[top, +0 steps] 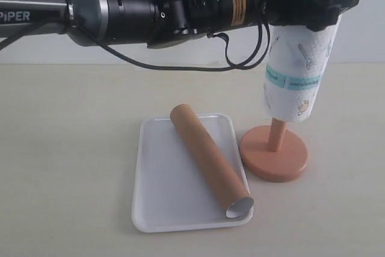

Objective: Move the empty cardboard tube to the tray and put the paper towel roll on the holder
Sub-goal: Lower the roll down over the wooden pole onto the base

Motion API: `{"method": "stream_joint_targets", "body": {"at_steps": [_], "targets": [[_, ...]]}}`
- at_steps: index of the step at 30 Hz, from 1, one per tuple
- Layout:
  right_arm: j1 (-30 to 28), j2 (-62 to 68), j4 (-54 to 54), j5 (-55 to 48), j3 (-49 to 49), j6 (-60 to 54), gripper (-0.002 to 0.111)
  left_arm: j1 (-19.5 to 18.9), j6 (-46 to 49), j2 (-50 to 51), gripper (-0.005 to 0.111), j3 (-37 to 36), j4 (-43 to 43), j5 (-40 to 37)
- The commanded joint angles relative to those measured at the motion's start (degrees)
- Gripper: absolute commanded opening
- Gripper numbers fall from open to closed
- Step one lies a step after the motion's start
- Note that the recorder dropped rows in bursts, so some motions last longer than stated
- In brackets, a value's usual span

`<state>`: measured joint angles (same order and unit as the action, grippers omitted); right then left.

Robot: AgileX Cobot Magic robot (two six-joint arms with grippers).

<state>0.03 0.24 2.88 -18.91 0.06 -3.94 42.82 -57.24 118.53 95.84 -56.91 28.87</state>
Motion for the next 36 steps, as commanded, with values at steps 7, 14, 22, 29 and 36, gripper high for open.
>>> {"method": "stream_joint_targets", "body": {"at_steps": [7, 14, 22, 29, 36], "targets": [[0.13, -0.24, -0.19, 0.21, -0.06, 0.14, 0.000, -2.28, 11.12, -0.59, 0.004, -9.97, 16.84, 11.63], [0.13, -0.24, -0.19, 0.21, -0.06, 0.14, 0.000, -2.28, 14.49, -0.14, 0.004, -13.67, 17.00, 12.31], [0.13, -0.24, -0.19, 0.21, -0.06, 0.14, 0.000, -2.28, 16.78, 2.18, 0.004, -13.79, 16.67, 14.23], [0.13, -0.24, -0.19, 0.21, -0.06, 0.14, 0.000, -2.28, 16.88, 4.85, 0.004, -13.79, 15.53, 15.16], [0.13, -0.24, -0.19, 0.21, -0.06, 0.14, 0.000, -2.28, 16.83, 5.39, 0.004, -13.79, 15.53, 15.23]]}}
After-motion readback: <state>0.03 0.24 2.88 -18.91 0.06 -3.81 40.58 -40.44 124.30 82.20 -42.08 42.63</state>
